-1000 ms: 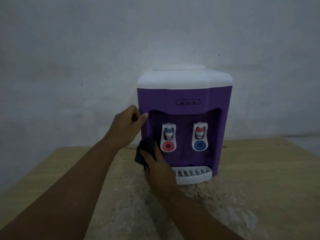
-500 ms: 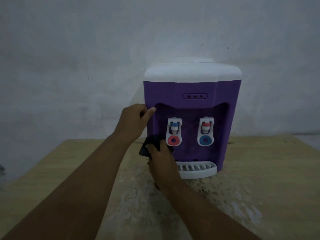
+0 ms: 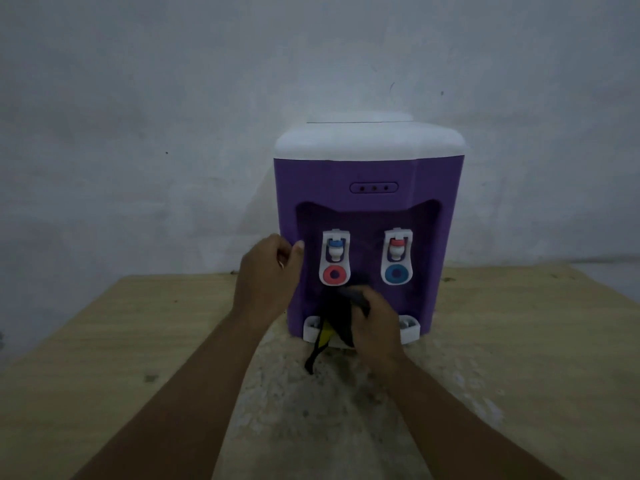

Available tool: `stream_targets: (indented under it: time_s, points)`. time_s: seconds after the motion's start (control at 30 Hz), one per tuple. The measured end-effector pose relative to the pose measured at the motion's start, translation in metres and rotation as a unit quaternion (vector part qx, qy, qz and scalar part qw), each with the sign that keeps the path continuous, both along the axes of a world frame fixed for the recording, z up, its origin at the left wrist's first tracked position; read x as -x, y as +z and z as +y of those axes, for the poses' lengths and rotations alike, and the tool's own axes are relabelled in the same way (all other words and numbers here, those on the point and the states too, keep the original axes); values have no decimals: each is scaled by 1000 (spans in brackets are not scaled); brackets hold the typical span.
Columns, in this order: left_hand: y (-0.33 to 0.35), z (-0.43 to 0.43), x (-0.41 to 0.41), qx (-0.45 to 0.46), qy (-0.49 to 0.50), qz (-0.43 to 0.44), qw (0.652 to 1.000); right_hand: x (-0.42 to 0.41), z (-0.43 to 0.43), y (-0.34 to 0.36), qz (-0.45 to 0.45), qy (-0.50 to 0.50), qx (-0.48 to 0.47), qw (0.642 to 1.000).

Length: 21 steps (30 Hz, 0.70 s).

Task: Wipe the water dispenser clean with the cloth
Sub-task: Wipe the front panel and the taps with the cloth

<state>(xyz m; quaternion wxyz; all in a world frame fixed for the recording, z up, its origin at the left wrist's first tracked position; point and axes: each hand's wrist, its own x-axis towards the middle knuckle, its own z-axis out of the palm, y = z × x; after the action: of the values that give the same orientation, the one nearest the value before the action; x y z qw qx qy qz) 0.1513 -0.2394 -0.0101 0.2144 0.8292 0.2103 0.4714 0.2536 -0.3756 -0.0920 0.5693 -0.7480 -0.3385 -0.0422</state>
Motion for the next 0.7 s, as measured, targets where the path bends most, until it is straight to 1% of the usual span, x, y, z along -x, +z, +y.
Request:
stream_targets:
  time_s: [0.03,0.1,0.13,0.17,0.27,0.33,0.43,0.6,0.7]
  points:
    - [-12,-8,2,13,-8,6,1000,-1,-3,6,57,-5,-41,997]
    - [-38,-16,3,27,-23,59,998,-5,-4,14,159,-22,-90,983]
    - [-49,-16,2,27,-31,100,994,-5,-3,16,187,-30,-101,977]
    - [-60,-15,2,21,-38,143,989,-3,-3,19,192,-36,-105,975]
    - [-85,-11,-3,-49,-83,240,966,6,-5,27,141,-39,-100,984]
    - [-91,-11,-8,-49,-105,292,949,9,-8,32,117,-44,-95,988]
    - [-89,-11,-15,-80,-94,366,922,12,-11,40,106,-49,-93,989]
    - [-82,-12,-23,-160,-69,437,882,18,-15,55,50,-39,-102,993]
    - [-77,-11,-22,-139,-71,446,881,20,-15,69,16,-28,-108,994]
